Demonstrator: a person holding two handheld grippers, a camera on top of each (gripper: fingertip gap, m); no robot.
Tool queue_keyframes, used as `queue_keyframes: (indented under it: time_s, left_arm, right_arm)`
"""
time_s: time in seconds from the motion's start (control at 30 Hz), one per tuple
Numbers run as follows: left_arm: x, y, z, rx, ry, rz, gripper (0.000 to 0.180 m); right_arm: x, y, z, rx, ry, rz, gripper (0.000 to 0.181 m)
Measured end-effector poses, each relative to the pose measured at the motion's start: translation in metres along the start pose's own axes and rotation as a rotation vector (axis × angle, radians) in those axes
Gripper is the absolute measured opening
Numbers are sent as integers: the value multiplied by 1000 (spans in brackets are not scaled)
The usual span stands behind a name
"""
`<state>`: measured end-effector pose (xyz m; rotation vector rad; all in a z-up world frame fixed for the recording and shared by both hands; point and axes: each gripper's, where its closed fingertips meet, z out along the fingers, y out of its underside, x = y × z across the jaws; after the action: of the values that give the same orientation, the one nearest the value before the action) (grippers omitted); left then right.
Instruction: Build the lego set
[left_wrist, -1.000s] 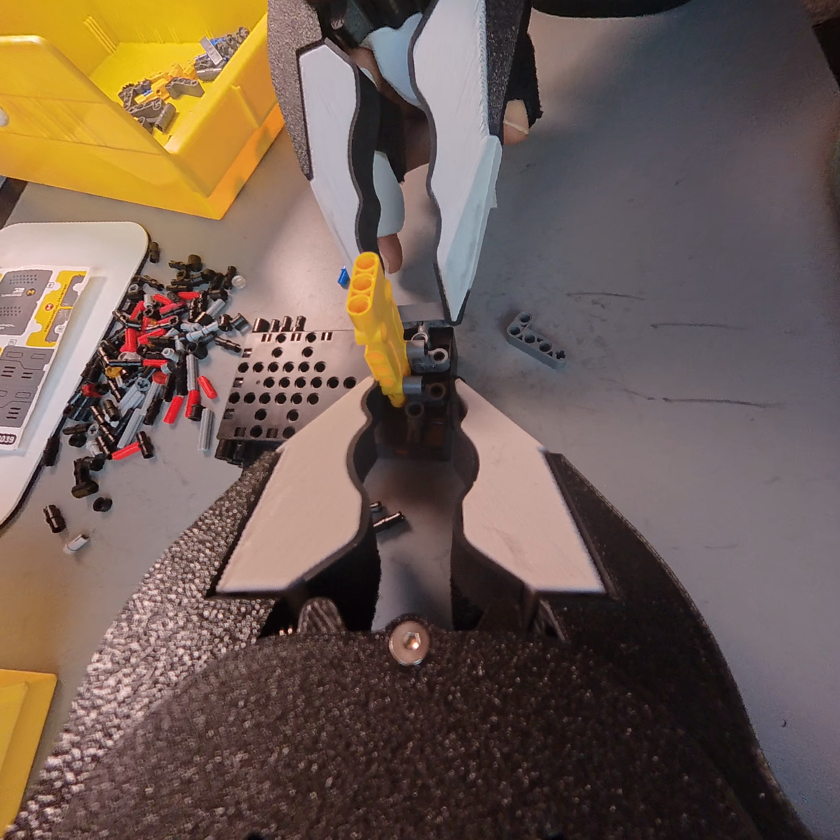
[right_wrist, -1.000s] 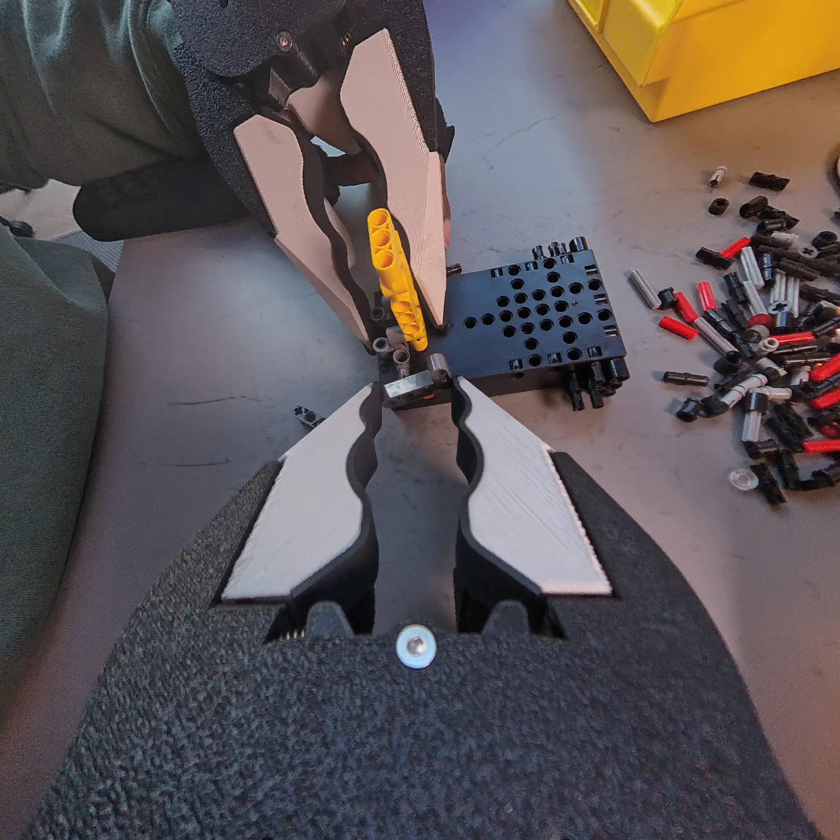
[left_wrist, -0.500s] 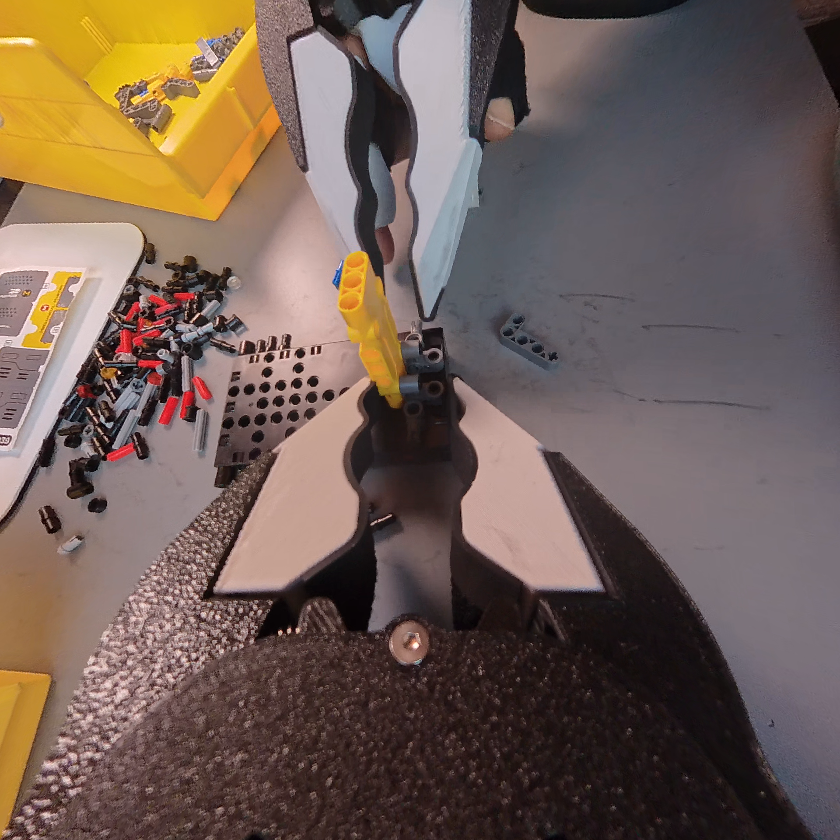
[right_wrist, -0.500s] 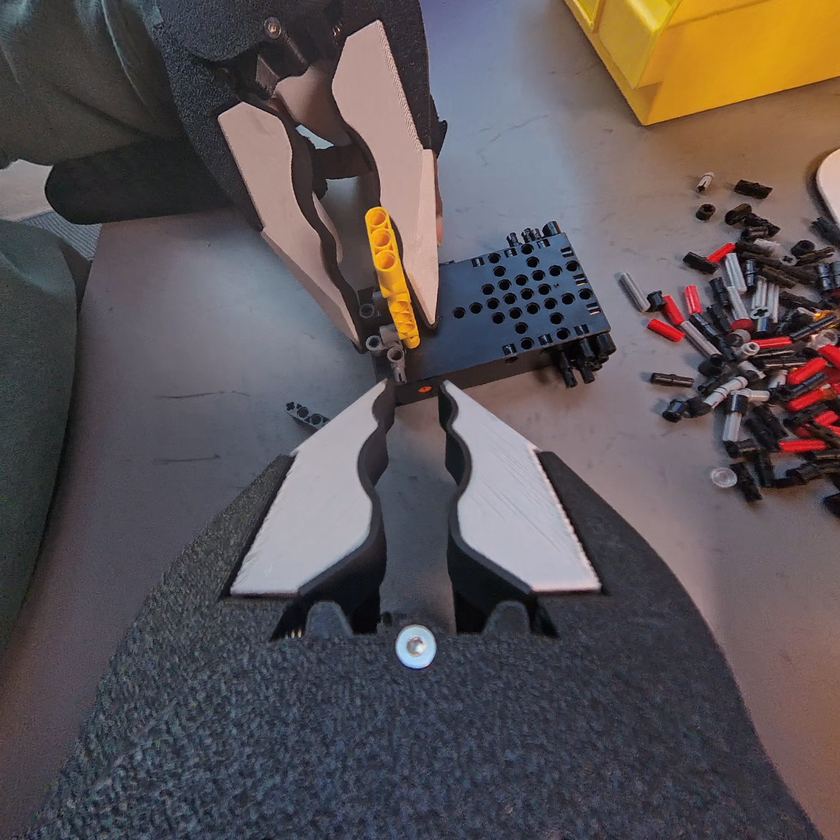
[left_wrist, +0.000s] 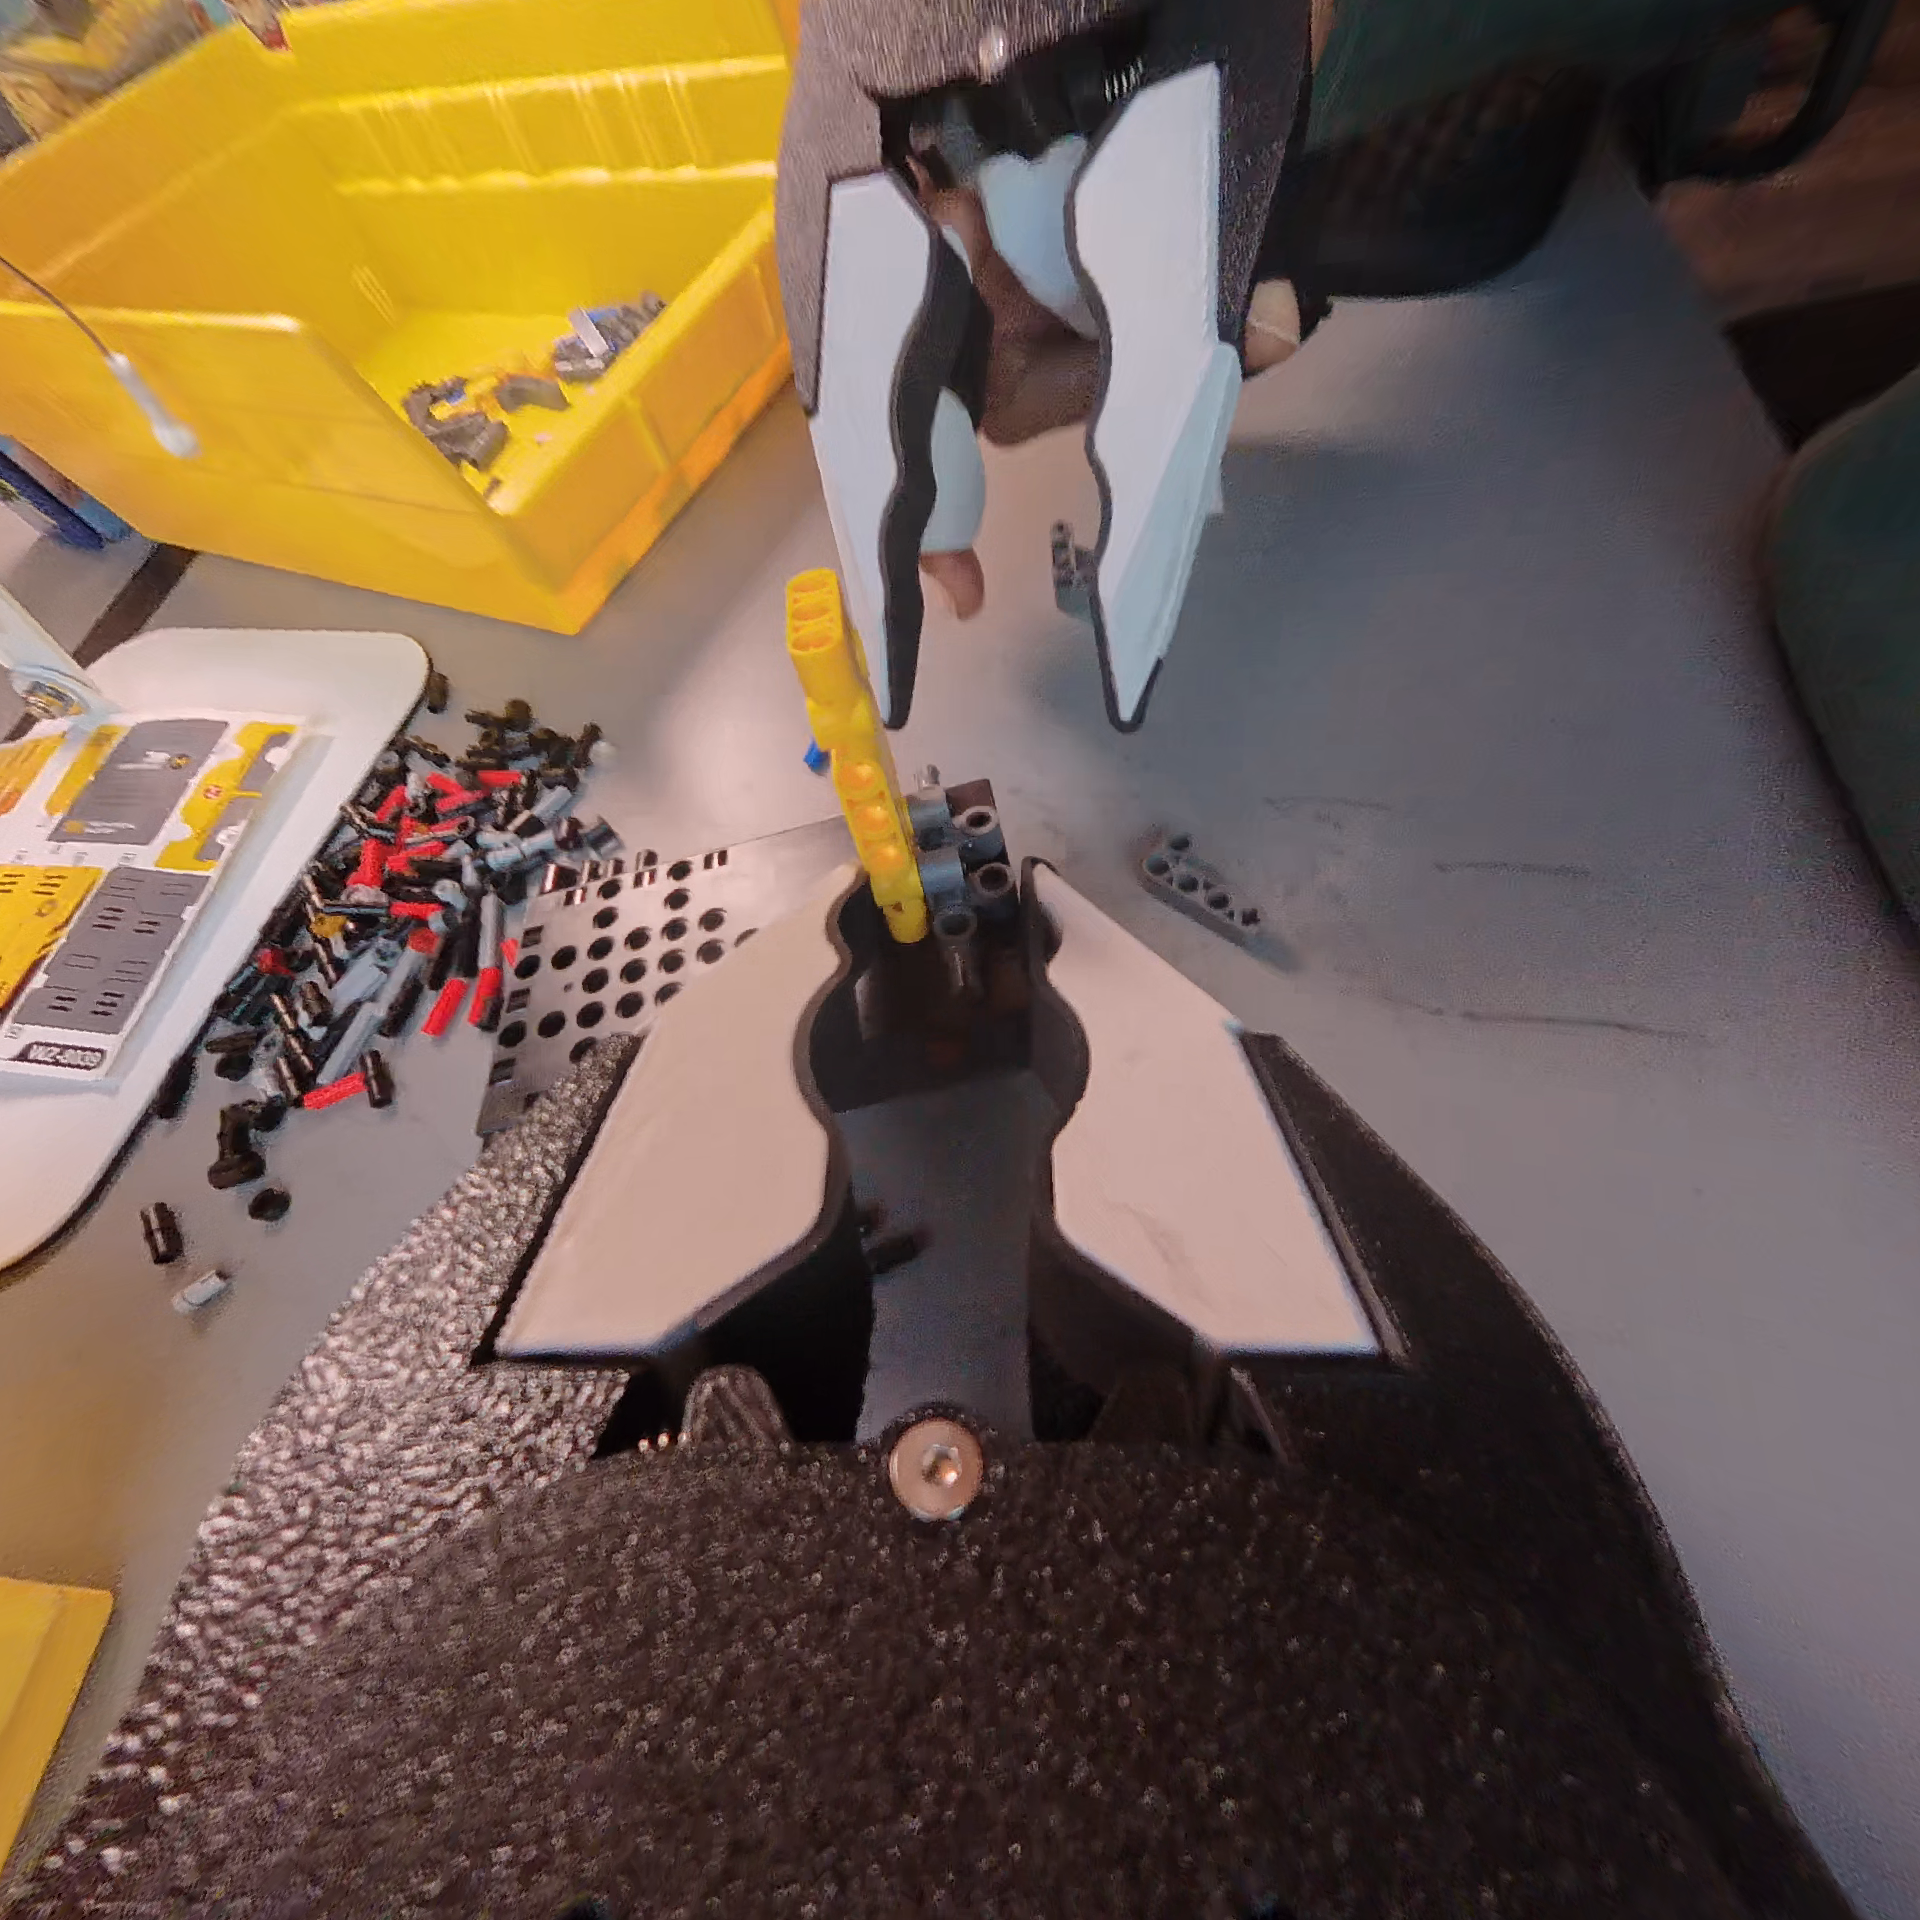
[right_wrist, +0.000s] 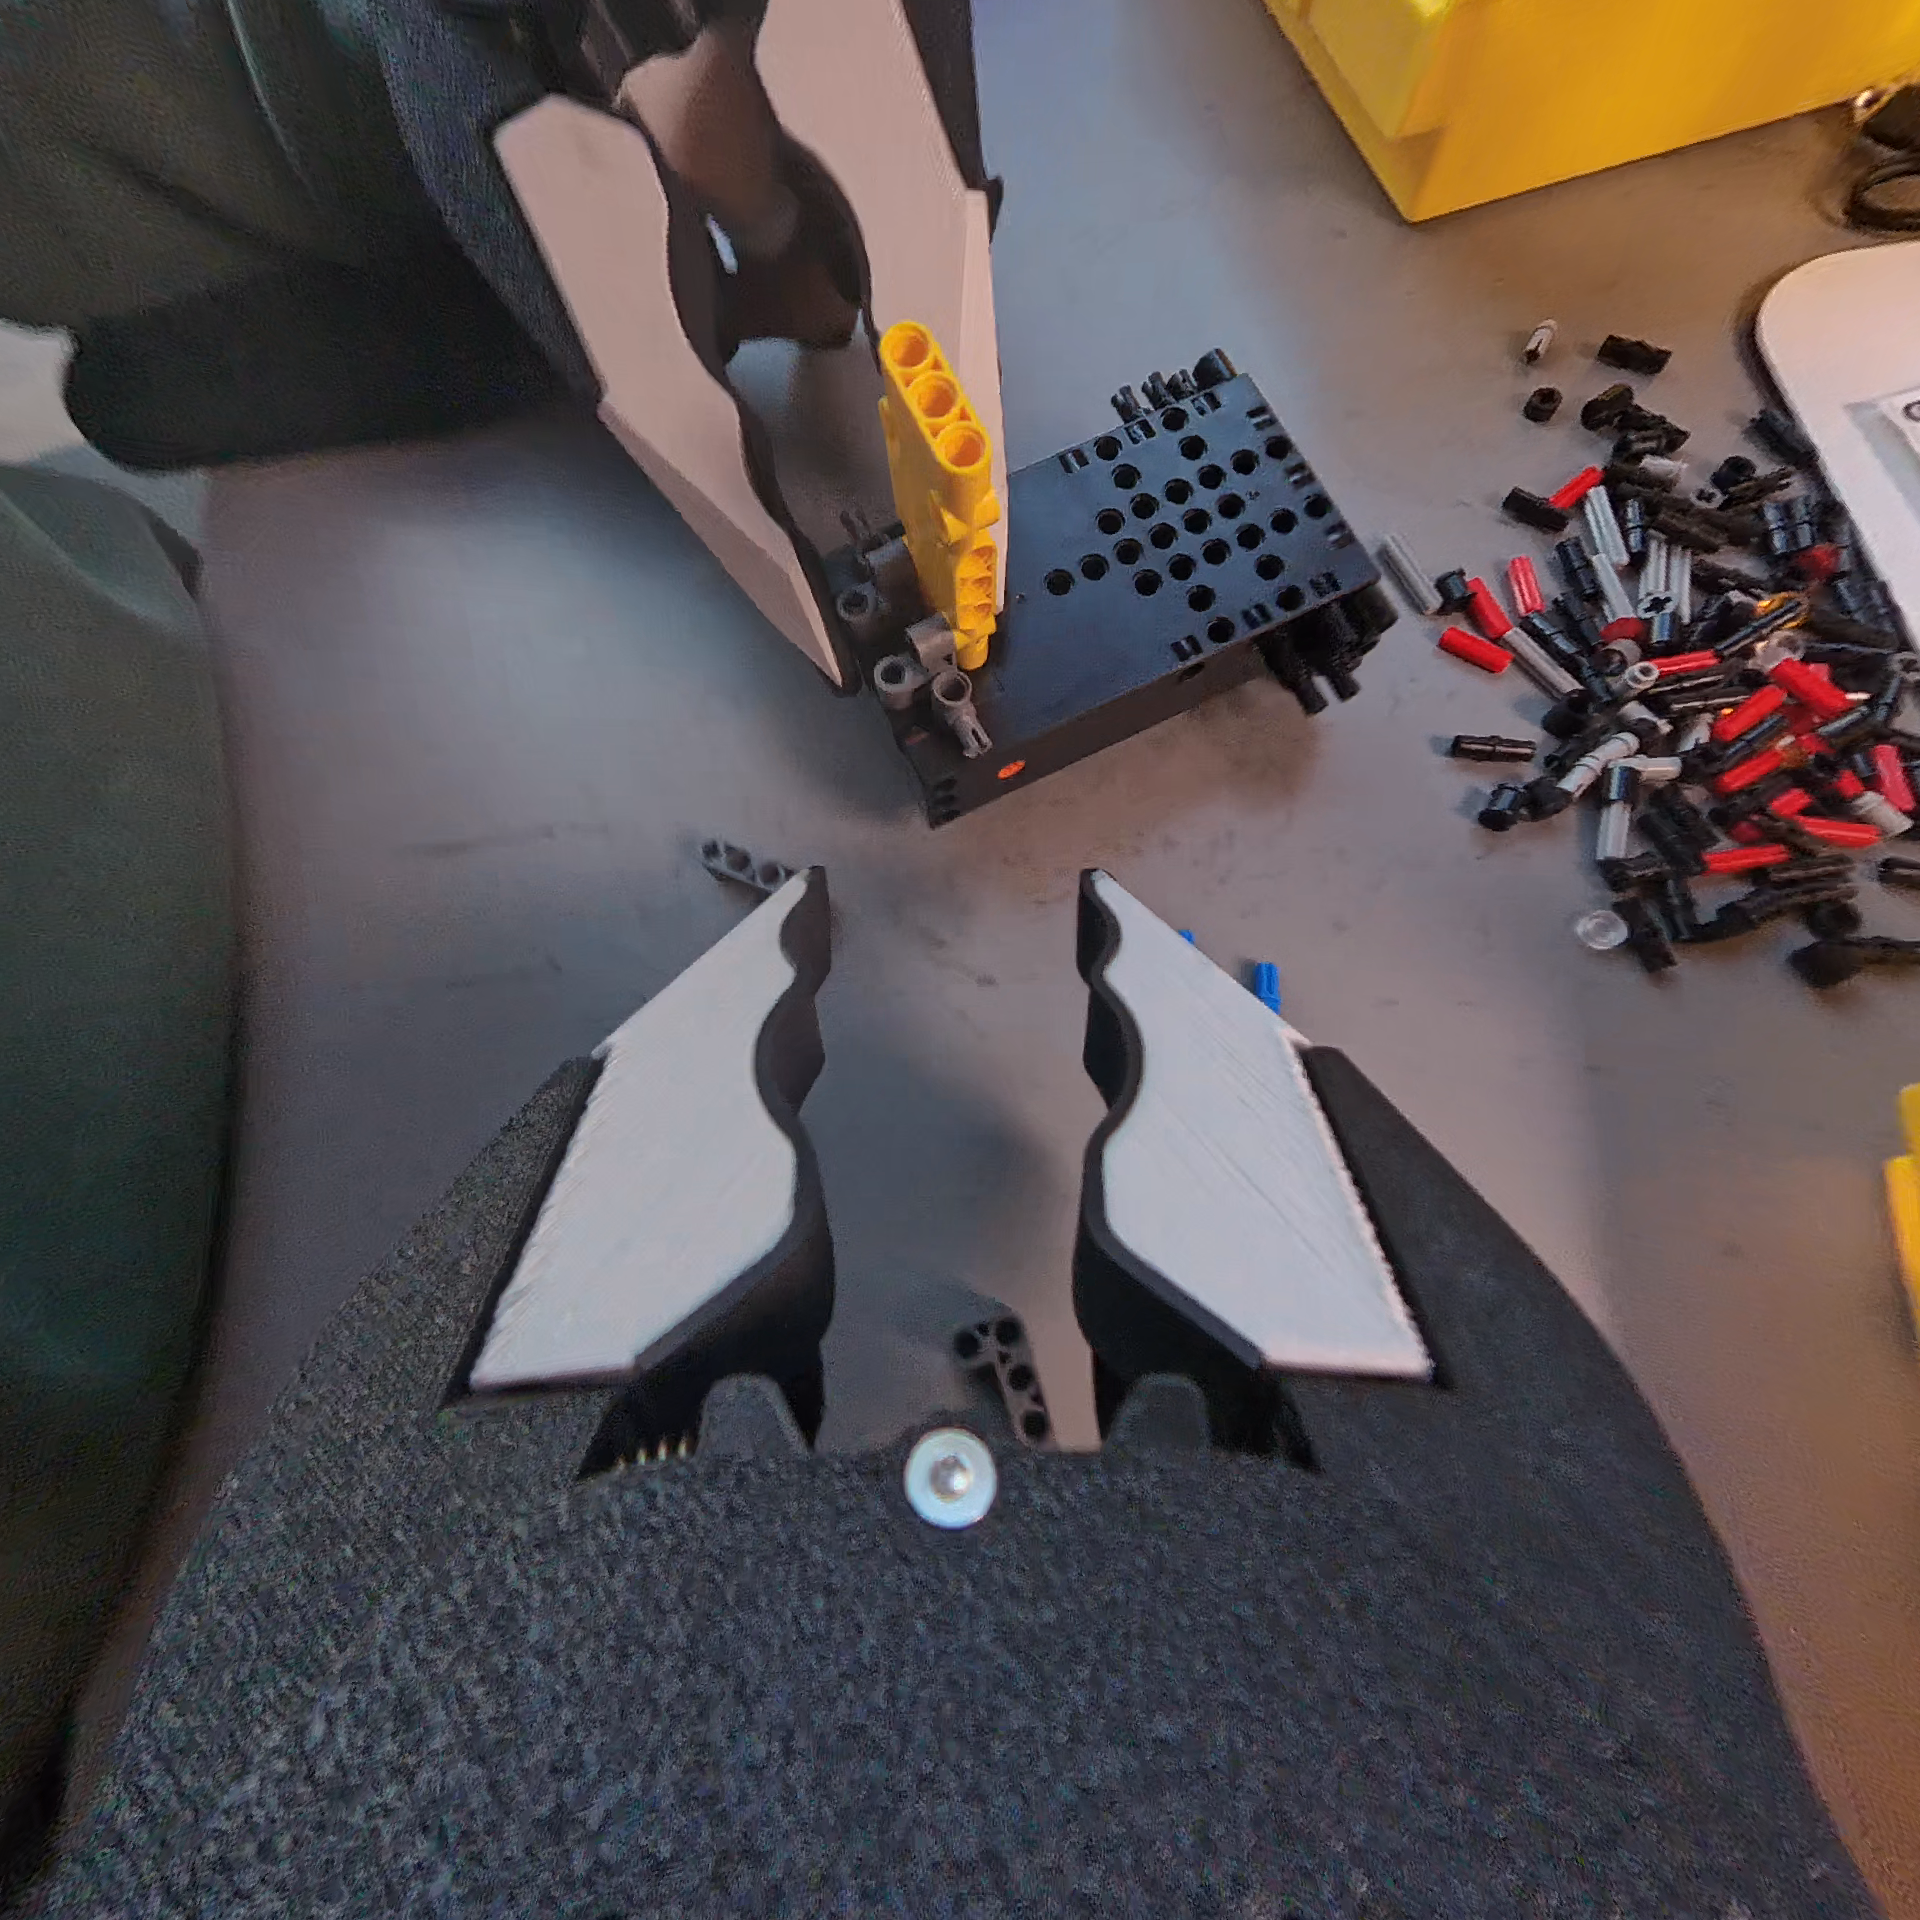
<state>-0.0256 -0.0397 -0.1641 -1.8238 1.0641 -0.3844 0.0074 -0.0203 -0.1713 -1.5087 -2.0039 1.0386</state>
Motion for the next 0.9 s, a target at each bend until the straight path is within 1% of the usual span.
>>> queue_keyframes:
  time_s: [0.1,0.17,0.2,0.27,0.33,0.5,0.53,0.6,0.67,0.77,0.83,0.9]
  left_arm:
    - [-7,-25,-10,140,-49,-17,26]
    - [-8,-42,-16,221,-104,42,26]
    - [-6,-50,-18,246,-130,96,26]
    - [0,-62,-18,278,-181,185,26]
    - [2,-69,-19,281,-240,264,26]
    - [4,-76,-22,296,-317,375,28]
    - [4,-76,-23,295,-333,387,26]
    - [3,-76,-24,292,-364,416,26]
    - [7,-74,-20,268,-359,443,26]
    - [11,-69,-13,230,-373,505,29]
    - [12,-61,-7,182,-346,500,30]
    - [18,-49,0,122,-260,456,45]
  right_arm:
    - [-7,-21,-1,116,-90,260,55]
    - [-13,-33,-3,192,-177,403,66]
    - [-18,-45,-7,266,-258,493,68]
    - [-19,-68,-23,424,-429,681,66]
    - [-12,-76,-32,497,-483,771,55]
    - [-16,-81,-38,522,-524,766,52]
    - [-13,-81,-40,533,-519,767,37]
    - [-8,-84,-51,571,-562,774,31]
    - [-5,-79,-44,519,-474,736,24]
    - [-7,-75,-34,443,-398,696,23]
    - [-4,-67,-30,366,-350,651,23]
    - [1,-56,-28,241,-270,526,23]
